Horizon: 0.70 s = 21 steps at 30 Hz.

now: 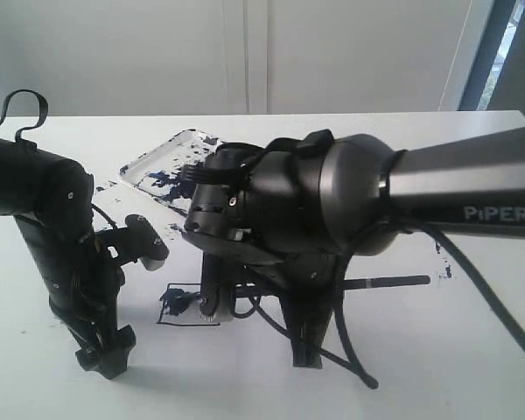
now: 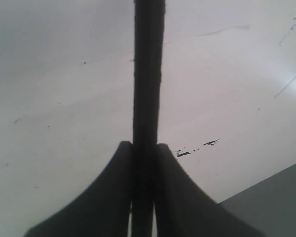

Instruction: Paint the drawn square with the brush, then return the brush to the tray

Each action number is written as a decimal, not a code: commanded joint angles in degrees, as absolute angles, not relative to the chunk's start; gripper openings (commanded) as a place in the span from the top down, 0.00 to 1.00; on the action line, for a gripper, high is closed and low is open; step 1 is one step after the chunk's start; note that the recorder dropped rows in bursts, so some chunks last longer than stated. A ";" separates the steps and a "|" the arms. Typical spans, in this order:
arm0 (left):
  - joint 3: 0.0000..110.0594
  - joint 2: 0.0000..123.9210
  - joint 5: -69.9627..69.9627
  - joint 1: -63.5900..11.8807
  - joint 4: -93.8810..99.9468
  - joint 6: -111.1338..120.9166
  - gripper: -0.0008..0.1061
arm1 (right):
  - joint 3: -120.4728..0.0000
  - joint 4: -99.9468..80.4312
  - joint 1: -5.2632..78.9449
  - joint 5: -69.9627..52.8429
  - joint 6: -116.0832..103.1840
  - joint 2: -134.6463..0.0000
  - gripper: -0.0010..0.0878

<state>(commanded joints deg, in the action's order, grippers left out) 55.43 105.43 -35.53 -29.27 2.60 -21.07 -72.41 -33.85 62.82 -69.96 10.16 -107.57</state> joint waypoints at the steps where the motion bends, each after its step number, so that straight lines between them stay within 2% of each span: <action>1: 55.43 105.43 -35.53 -29.27 2.60 -21.07 0.07 | -72.41 -33.30 62.93 -69.96 10.29 -107.40 0.99; 5: 55.43 105.43 -35.53 -29.27 2.60 -21.07 0.07 | -72.54 -25.37 63.30 -69.96 13.13 -105.89 0.99; 10: 55.43 105.43 -35.63 -29.27 2.60 -20.84 0.07 | -70.47 -25.16 65.11 -69.96 13.13 -105.77 0.99; 21: 55.43 105.43 -35.73 -29.27 2.60 -20.75 0.07 | -67.29 -36.59 63.90 -69.96 6.64 -105.77 0.99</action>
